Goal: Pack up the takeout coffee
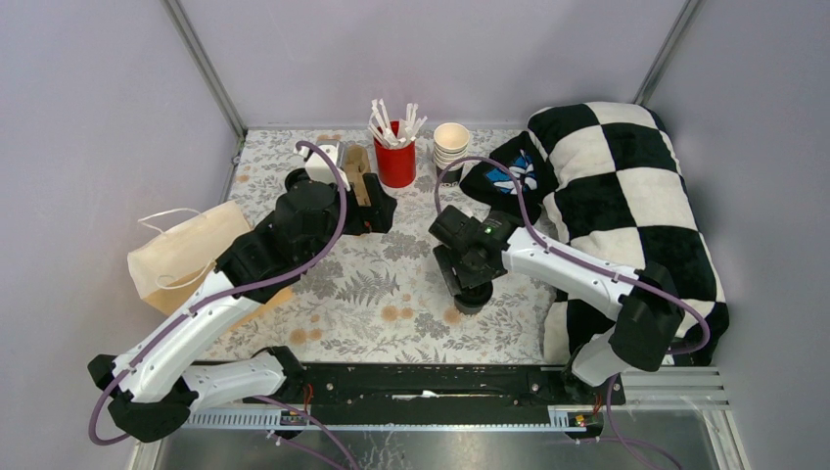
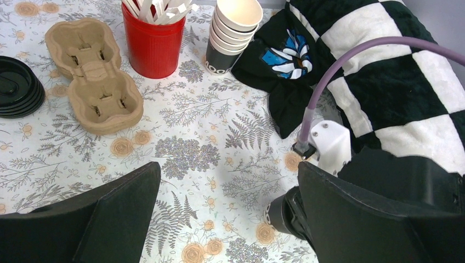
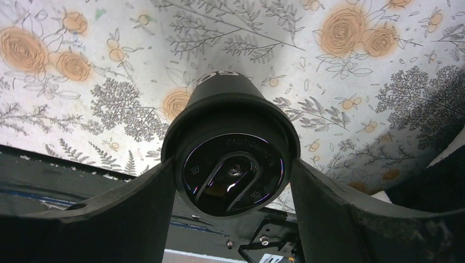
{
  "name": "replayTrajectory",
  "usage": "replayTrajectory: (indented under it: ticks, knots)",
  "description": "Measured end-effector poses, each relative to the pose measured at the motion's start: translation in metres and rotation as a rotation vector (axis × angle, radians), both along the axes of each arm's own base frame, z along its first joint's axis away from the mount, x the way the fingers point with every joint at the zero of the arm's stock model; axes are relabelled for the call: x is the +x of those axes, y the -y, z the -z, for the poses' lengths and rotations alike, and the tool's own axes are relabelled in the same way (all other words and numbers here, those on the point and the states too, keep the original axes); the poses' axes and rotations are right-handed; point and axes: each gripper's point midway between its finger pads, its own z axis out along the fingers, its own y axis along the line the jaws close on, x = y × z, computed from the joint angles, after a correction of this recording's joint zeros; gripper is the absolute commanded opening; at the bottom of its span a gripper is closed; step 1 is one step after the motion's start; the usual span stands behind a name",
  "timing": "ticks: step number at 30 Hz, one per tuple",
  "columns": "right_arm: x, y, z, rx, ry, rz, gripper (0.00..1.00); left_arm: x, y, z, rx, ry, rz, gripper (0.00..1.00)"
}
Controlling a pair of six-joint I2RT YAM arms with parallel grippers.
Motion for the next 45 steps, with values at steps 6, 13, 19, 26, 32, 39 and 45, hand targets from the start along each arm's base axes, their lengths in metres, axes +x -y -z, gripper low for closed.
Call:
replayTrajectory:
  ticks: [6,13,19,26,32,39,45]
  knots:
    - [0.035,0.043,0.0,0.003,0.037,0.17,0.69,0.002,-0.002,0.001,0.004,-0.003,0.0,0.99]
    - [0.092,0.125,-0.001,-0.036,0.121,0.407,0.8,0.009,-0.002,0.007,0.024,-0.024,-0.008,0.99]
    - [0.098,0.137,-0.004,-0.07,0.133,0.396,1.0,0.034,-0.013,0.02,0.043,-0.109,-0.056,0.99]
    - [0.12,0.12,-0.069,0.028,0.215,0.36,1.0,0.096,-0.05,0.024,-0.013,-0.222,-0.176,0.99]
    - [0.17,0.089,-0.126,0.173,0.336,0.381,0.92,0.141,-0.057,0.027,-0.06,-0.264,-0.202,0.97]
    - [0.327,0.027,-0.137,0.301,0.514,0.52,0.74,0.131,-0.044,0.047,-0.087,-0.342,-0.144,0.98]
    - [0.35,0.028,-0.066,0.196,0.466,0.545,0.6,0.116,-0.047,0.057,-0.069,-0.367,-0.129,0.99]
